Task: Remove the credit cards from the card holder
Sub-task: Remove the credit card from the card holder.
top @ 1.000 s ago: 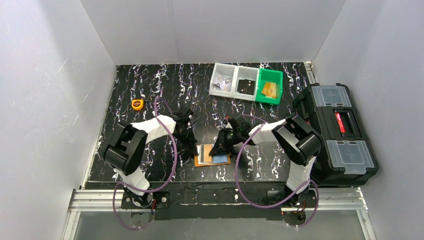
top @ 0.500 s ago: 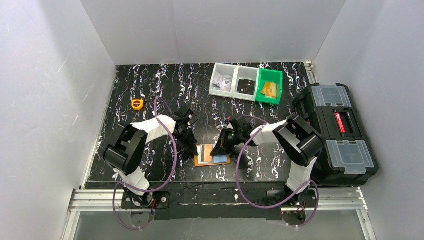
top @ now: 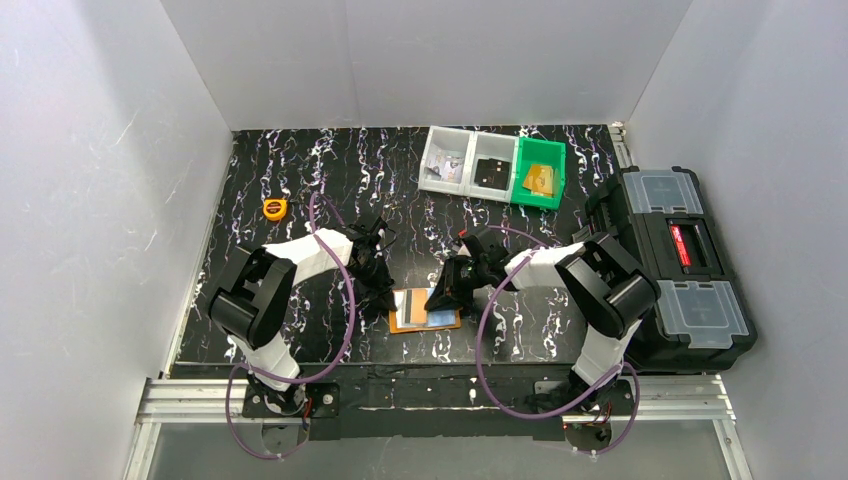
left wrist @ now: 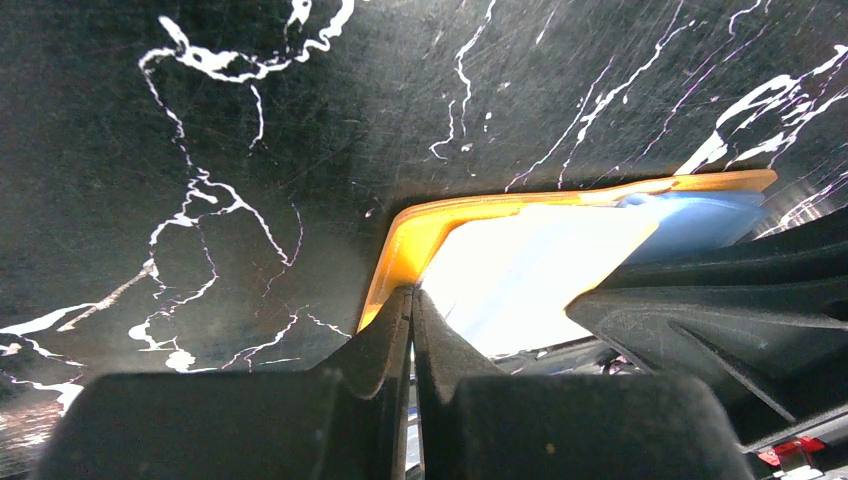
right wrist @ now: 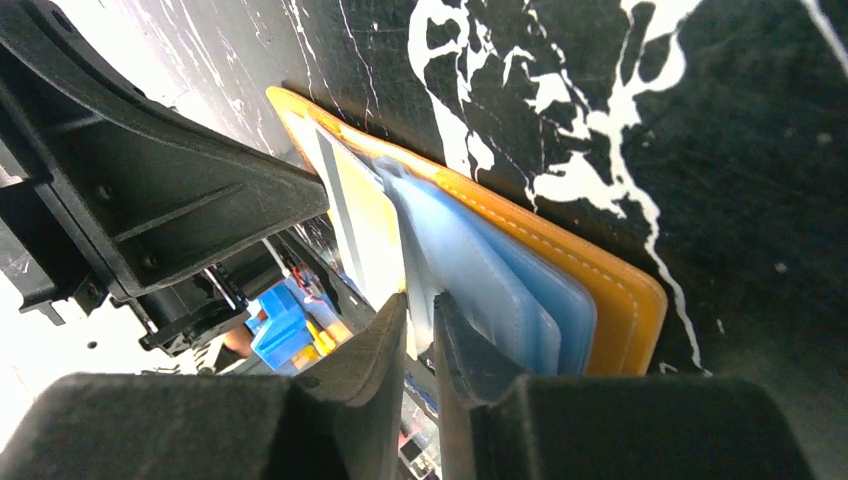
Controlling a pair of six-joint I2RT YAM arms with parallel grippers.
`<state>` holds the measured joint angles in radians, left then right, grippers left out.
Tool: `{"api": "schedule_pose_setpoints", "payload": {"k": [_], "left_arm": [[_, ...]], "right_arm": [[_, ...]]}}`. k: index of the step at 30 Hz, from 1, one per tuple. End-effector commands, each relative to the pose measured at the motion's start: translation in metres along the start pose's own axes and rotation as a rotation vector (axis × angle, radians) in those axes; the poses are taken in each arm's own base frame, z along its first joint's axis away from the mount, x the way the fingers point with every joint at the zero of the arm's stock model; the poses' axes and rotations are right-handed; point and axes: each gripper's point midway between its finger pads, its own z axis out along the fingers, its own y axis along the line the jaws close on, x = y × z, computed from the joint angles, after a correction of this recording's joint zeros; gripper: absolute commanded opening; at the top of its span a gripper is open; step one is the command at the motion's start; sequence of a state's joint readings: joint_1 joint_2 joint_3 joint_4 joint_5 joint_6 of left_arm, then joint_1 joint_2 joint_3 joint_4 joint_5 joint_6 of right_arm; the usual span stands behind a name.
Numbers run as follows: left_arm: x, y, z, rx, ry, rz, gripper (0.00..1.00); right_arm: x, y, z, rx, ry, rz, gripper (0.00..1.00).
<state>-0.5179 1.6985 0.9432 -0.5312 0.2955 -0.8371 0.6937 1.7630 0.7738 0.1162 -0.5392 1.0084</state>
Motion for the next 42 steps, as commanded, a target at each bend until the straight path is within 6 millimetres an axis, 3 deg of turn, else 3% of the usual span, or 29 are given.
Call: {"api": "schedule_pose_setpoints", "payload": {"k": [1,23,42], "left_arm": [[0.012,0.057,0.022,-0.231,0.03,-0.005,0.0],[0.012,0.056,0.023,-0.226,0.036,-0.005,0.0],[0.013,0.056,0.025,-0.222,0.041,-0.005,0.0]], "right_arm": [[0.0,-0.012,0.007,0.007,0.017,0.031,0.25],[-0.009,0.01,0.014,-0.058,0.022,0.03,0.23],[-0.013,0.022,0.022,-0.076,0.036,0.008,0.14]]}}
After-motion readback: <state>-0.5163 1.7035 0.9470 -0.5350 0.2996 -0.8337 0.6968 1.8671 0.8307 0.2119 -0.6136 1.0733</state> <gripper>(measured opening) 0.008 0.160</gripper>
